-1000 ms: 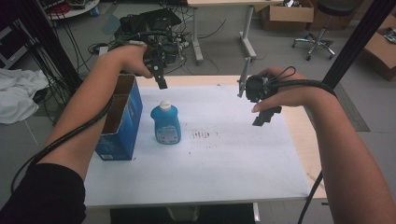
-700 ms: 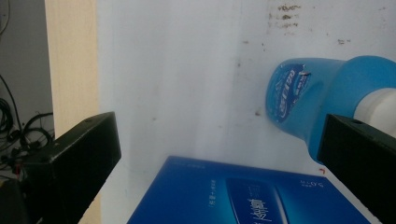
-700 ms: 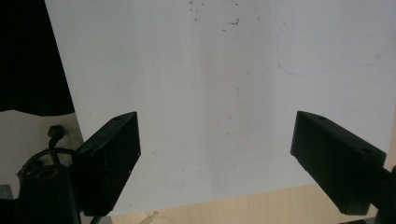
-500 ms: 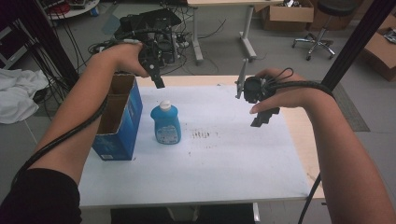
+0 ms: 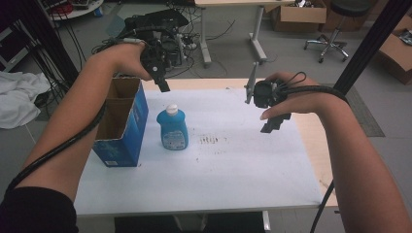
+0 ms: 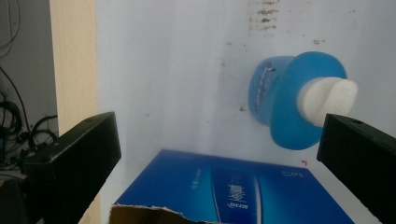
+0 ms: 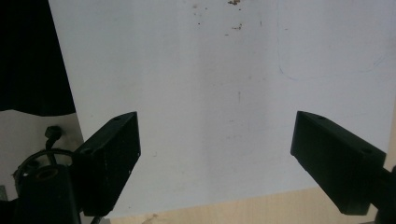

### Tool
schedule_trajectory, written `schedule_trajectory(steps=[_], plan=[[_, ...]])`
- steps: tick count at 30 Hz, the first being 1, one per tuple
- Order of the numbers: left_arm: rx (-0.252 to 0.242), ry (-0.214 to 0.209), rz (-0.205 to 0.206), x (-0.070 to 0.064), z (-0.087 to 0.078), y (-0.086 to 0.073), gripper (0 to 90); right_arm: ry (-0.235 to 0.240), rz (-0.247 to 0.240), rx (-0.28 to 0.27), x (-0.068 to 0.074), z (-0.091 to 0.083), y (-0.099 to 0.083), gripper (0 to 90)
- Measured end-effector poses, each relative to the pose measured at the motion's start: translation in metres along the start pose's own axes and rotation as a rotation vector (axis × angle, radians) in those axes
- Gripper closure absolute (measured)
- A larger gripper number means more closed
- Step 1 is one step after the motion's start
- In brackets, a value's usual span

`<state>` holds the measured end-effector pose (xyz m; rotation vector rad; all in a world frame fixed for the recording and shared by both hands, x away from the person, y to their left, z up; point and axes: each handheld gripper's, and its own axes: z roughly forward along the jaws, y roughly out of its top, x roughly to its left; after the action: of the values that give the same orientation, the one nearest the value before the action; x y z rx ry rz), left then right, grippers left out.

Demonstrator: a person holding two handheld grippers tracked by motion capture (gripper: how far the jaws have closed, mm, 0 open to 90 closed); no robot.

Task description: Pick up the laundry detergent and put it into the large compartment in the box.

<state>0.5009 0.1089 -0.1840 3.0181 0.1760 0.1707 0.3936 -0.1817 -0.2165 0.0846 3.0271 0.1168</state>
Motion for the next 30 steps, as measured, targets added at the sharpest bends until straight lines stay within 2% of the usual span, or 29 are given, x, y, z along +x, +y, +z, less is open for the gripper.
schedule_trajectory(steps=[5,15,24,30], plan=[[0.004,-0.003,0.008,-0.01,-0.001,-0.002,0.1,-0.002,0.003,-0.007,0.0,0.001,-0.002,16.1],[-0.031,-0.014,0.017,-0.033,-0.008,-0.011,0.1,-0.002,0.004,-0.022,0.003,0.003,-0.003,16.1],[-0.005,-0.033,0.028,-0.048,0.006,-0.009,0.1,-0.002,-0.006,-0.029,0.007,0.006,-0.001,16.1],[-0.014,-0.039,0.028,-0.053,0.011,-0.009,0.1,-0.002,-0.012,-0.03,0.01,0.008,-0.001,16.1]])
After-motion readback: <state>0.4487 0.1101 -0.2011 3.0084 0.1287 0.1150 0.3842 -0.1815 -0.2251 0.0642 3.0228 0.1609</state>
